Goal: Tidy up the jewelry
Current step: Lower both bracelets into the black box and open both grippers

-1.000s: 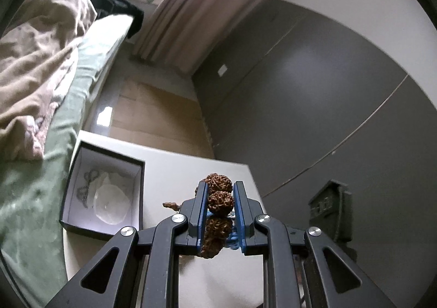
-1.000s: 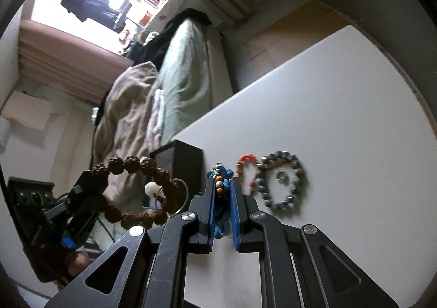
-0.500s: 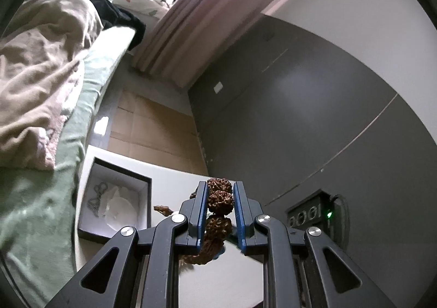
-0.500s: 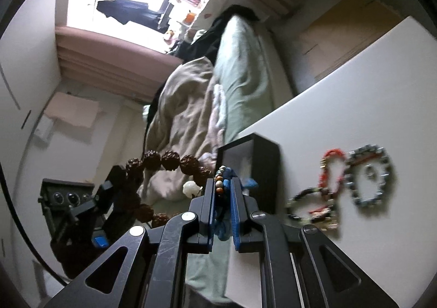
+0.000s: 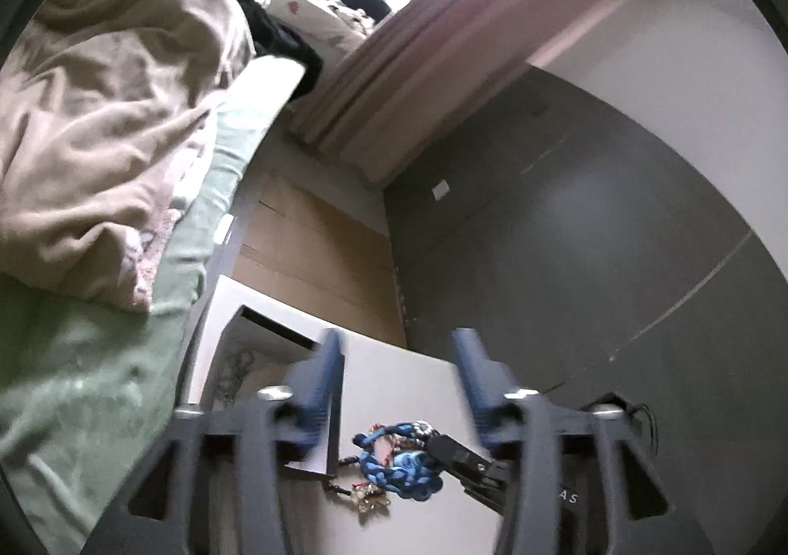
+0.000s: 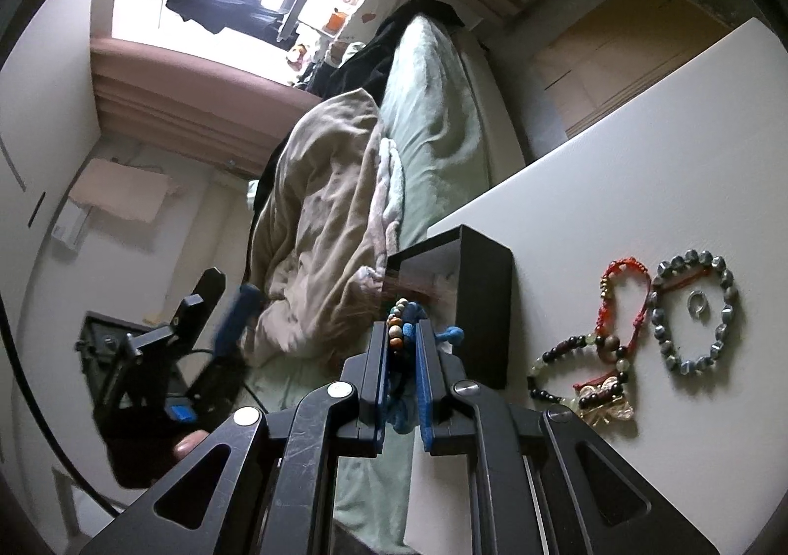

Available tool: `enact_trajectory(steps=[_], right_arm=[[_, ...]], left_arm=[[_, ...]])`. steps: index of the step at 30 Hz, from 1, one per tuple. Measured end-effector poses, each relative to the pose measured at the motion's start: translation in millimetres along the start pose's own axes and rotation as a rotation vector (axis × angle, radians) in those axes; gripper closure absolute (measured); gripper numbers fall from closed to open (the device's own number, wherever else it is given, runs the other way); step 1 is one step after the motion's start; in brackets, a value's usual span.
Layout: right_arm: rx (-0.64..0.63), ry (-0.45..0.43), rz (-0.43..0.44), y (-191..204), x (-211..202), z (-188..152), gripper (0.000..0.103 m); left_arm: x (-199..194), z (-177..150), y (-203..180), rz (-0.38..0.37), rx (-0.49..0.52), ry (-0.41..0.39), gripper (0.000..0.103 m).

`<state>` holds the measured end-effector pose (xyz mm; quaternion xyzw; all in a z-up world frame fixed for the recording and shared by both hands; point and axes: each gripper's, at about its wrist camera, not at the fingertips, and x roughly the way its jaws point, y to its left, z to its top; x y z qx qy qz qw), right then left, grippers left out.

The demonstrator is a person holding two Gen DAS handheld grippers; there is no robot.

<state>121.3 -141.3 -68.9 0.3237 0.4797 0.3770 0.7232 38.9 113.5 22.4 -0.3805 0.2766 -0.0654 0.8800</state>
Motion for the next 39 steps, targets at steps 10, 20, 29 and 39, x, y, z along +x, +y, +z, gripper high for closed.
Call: enact_trajectory(steps=[10, 20, 29, 39], right_arm=[[-0.019, -0.005, 0.030, 9, 7, 2, 0.091], [-0.082, -0.015, 0.091, 34, 36, 2, 0.064], [-0.074, -0.012, -0.066, 15, 27, 3, 0.030], [-0.055, -0.110, -0.177, -2, -51, 10, 0.030]], left_arm=[[-6, 8, 25, 0.062, -0.064, -0.011, 0.041], [-10, 13, 35, 0.087, -0.067, -0.012, 0.040], [-12, 11, 37, 0.125, -0.052, -0.008, 0.025], [5, -10, 15, 0.156, 0.036, 0.065, 0.025]])
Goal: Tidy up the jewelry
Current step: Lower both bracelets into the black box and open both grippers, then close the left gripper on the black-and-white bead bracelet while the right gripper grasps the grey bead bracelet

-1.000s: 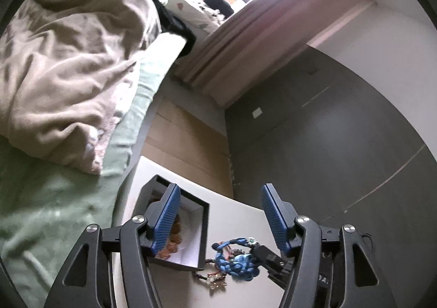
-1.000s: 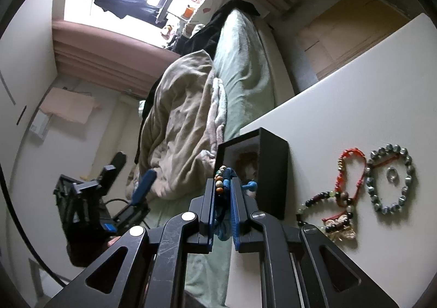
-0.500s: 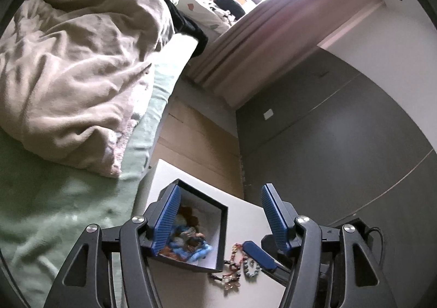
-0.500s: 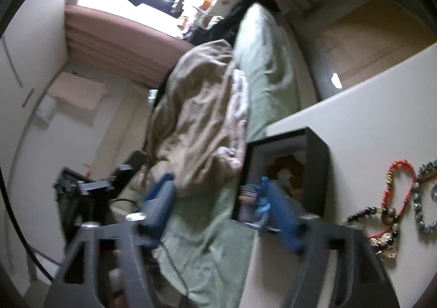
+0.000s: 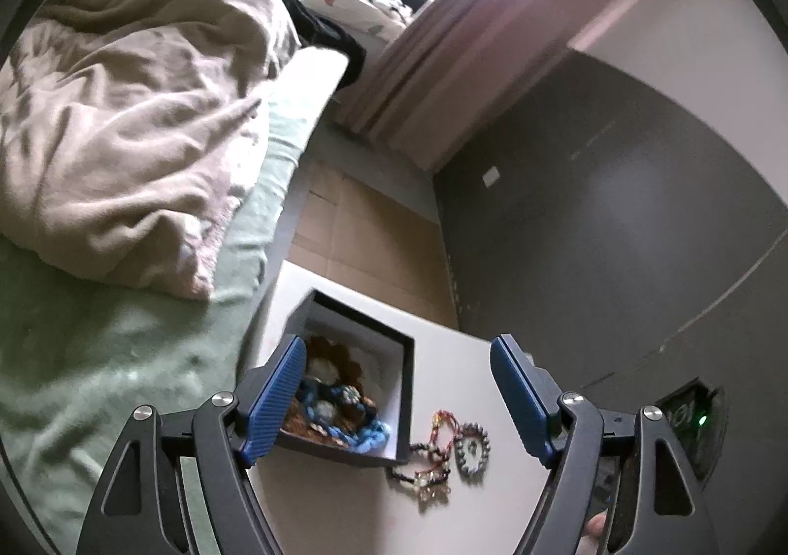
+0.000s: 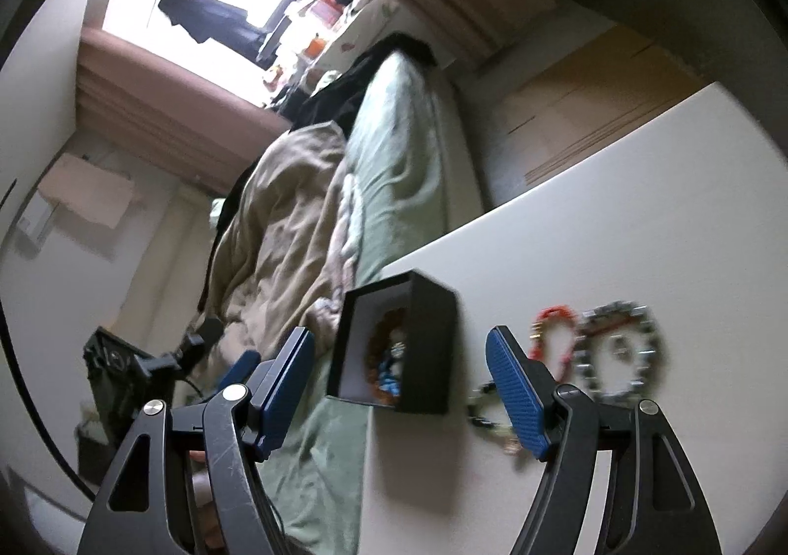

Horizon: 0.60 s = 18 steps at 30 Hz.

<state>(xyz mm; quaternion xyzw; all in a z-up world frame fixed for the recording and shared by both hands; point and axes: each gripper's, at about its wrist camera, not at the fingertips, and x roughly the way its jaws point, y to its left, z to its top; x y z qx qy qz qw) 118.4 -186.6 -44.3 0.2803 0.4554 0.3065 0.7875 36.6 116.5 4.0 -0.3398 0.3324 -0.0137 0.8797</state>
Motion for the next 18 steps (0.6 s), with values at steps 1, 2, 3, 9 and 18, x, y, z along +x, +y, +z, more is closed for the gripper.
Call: enact_trajectory(steps=[1, 2, 3, 9, 18], right_arm=[[0.002, -0.001, -0.013, -3, -4, 0, 0.030], [0.010, -0.001, -0.032, -8, -10, 1, 0.030], [0.019, 0.000, -0.038, -13, -13, 1, 0.030], [0.063, 0.014, -0.085, -35, -28, 1, 0.030], [0.102, 0.024, -0.161, -59, -48, -2, 0.030]], left_arm=[[3, -3, -5, 0.001, 0.017, 0.012, 0.025], [6, -7, -9, 0.003, 0.031, 0.023, 0.025], [8, -10, -13, 0.004, 0.042, 0.032, 0.025], [29, -32, -38, 0.014, 0.113, 0.100, 0.025], [67, -72, -76, 0.033, 0.239, 0.217, 0.047]])
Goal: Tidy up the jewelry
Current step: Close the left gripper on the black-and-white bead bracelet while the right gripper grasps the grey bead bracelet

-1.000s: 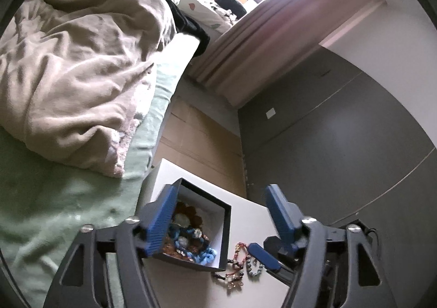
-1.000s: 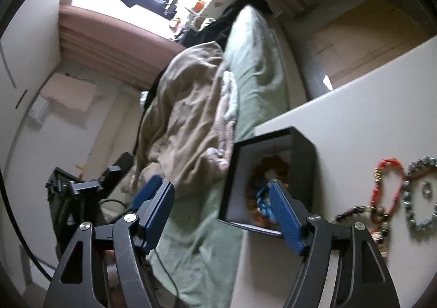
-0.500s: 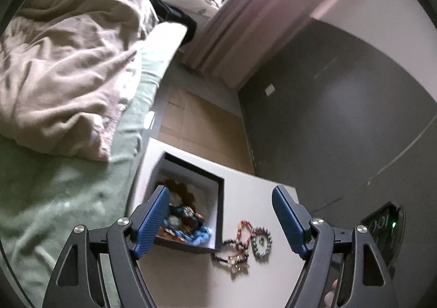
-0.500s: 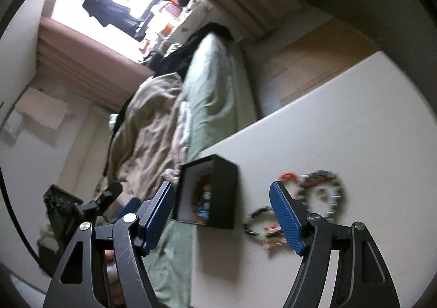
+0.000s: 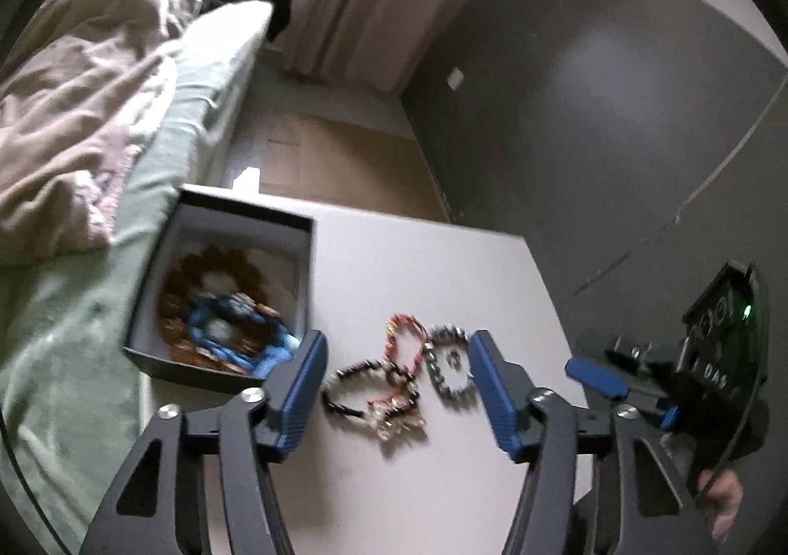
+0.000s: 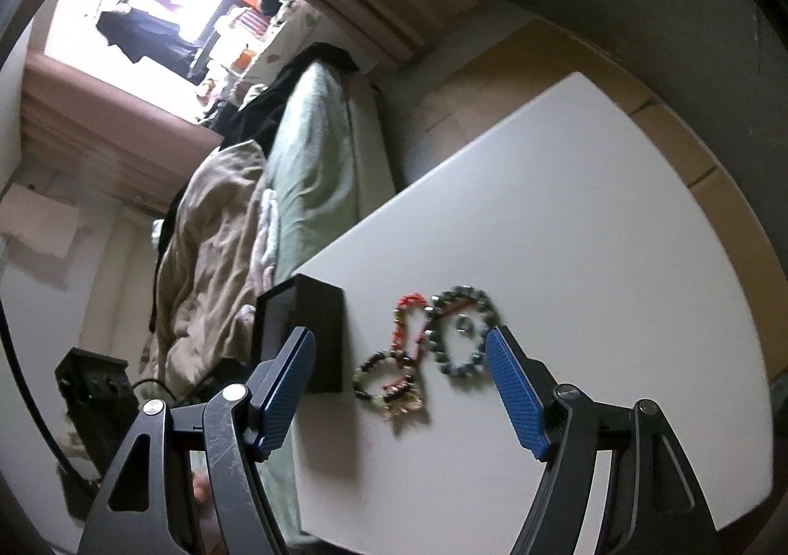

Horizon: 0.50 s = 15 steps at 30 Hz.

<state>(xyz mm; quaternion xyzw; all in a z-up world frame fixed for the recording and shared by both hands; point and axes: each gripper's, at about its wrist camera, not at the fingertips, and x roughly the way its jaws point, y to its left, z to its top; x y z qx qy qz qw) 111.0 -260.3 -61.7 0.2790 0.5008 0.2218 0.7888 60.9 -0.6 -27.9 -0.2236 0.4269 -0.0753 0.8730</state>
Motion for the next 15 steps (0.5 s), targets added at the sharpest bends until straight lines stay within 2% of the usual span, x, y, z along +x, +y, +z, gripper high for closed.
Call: enact_trajectory(steps=[8, 11, 15], right_arm=[[0.016, 0.024, -0.051, -16, -7, 3, 0.030], [0.030, 0.043, -0.055, -22, -6, 4, 0.031], [0.025, 0.041, -0.058, -25, -8, 6, 0.031]], left_arm=[[39, -13, -25, 0.023, 0.057, 0.086, 0.055], [54, -19, -32, 0.059, 0.084, 0.113, 0.056], [74, -25, -30, 0.096, 0.098, 0.158, 0.064]])
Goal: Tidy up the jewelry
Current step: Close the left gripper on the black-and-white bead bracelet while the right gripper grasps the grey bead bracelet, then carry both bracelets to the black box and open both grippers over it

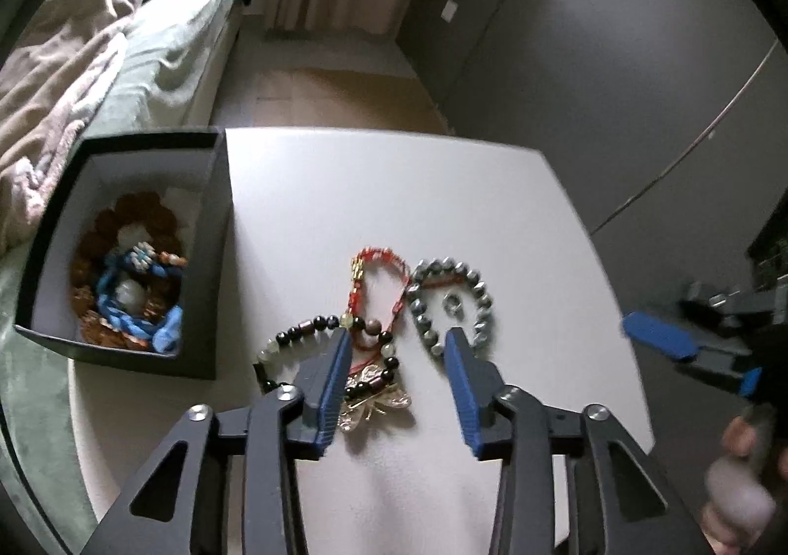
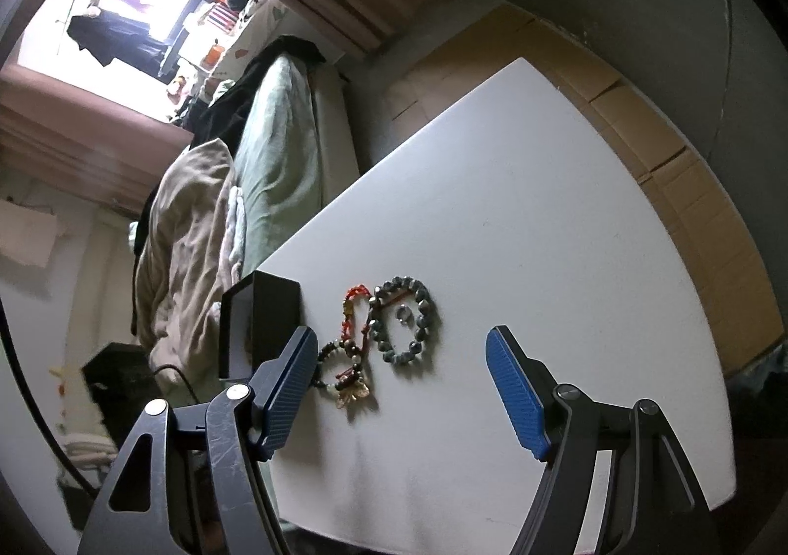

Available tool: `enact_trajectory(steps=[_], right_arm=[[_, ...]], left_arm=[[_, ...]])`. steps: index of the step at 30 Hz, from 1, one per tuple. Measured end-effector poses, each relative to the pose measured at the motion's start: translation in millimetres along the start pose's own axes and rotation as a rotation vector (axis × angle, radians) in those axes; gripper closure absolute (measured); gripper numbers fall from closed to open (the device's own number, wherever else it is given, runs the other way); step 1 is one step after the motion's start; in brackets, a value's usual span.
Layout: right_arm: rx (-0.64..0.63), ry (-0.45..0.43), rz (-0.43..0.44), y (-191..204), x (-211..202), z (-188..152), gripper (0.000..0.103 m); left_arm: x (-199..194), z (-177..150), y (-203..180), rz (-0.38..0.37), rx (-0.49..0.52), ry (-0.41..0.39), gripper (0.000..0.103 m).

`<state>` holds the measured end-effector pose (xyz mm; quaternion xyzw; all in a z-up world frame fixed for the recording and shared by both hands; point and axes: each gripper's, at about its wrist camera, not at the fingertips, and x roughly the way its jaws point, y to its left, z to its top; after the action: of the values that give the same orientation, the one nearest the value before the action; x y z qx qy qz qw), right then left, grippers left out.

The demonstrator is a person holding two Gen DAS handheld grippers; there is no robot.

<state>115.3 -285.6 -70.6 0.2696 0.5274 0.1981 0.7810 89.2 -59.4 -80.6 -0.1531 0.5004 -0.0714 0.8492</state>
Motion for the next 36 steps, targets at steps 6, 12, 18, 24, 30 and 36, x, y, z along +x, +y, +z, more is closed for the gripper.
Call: enact_trajectory(steps=[6, 12, 18, 24, 30, 36], right_arm=[[-0.001, 0.007, -0.015, -3, 1, 1, 0.031], [-0.006, 0.009, -0.029, -3, 3, 3, 0.031], [-0.009, 0.027, -0.039, -1, 12, 3, 0.031], [-0.034, 0.047, -0.026, 12, 26, 3, 0.038], [-0.060, 0.085, -0.048, 22, 50, 0, 0.063], [-0.105, 0.107, -0.113, 34, 77, -2, 0.073]], left_arm=[[25, -5, -3, 0.034, 0.026, 0.050, 0.067], [33, -7, -7, 0.084, 0.058, 0.063, 0.095], [14, 2, 5, 0.018, 0.012, 0.030, 0.095], [-15, 15, 15, -0.056, -0.027, -0.041, 0.095], [-33, 24, 30, -0.098, -0.079, -0.085, 0.095], [-49, 31, 42, -0.145, -0.119, -0.128, 0.095]])
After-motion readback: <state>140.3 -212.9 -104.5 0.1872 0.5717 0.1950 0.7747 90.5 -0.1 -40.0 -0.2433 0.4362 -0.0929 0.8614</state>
